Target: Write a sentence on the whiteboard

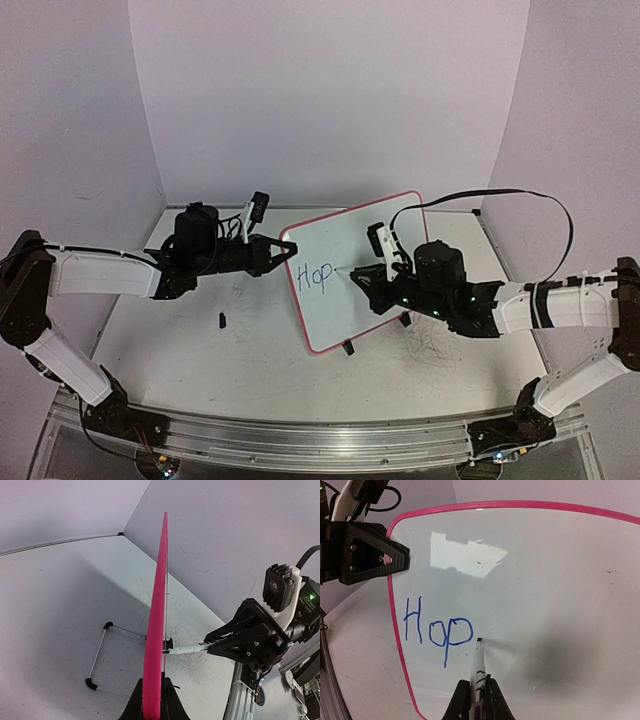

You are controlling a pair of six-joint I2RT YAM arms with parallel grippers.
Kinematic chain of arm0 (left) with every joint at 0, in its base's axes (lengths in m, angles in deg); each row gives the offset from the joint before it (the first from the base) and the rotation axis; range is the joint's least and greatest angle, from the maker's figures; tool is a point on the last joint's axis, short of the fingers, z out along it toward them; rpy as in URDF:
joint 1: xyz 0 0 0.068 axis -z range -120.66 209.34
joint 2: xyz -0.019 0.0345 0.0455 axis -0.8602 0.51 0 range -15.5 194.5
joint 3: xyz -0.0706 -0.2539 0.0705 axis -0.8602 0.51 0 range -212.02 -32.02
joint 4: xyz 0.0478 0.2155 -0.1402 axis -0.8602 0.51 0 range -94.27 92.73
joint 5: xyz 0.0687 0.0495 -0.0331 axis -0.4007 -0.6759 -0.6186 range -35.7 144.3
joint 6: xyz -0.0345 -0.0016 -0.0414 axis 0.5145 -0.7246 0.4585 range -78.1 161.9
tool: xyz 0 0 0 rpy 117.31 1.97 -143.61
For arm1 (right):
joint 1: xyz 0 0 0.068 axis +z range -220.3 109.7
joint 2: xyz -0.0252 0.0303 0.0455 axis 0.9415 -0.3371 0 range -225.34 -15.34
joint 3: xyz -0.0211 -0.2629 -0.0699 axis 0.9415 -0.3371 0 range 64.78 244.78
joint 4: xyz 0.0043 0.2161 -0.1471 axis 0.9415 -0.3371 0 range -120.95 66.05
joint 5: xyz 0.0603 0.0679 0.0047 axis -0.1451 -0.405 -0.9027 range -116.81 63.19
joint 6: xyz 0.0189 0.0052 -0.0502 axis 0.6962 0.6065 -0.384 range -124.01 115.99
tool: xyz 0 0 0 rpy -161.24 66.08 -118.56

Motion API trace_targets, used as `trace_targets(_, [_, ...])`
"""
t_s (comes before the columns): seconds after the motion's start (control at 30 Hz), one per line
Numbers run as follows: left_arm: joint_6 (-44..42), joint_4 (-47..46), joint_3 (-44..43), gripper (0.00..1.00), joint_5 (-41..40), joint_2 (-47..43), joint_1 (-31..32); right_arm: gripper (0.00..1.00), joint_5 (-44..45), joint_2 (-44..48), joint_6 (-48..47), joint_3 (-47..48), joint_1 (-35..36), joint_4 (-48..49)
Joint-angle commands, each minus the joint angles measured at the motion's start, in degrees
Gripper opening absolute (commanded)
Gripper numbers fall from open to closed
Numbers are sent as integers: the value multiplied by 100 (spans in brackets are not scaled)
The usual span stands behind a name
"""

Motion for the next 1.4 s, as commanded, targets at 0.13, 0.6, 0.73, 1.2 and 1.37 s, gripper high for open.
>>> trace_targets(0.13, [-585, 83, 47, 0, -391, -190, -65, 0, 355, 5, 51, 134, 11, 125])
trace_targets(0.6, [-578, 89, 28, 0, -384, -197, -66, 0, 637, 158, 97, 140, -25, 136])
trace_targets(0.73, [-580, 86, 21, 0, -379, -181, -66, 0, 645, 164, 92, 159, -40, 178])
trace_targets(1.2, [-595, 93, 6, 0, -374, -176, -66, 0, 406, 21, -37, 357, -43, 253])
trace_targets(1.37, [-602, 91, 1, 0, -374, -166, -66, 0, 281, -36, -37, 352, -40, 228])
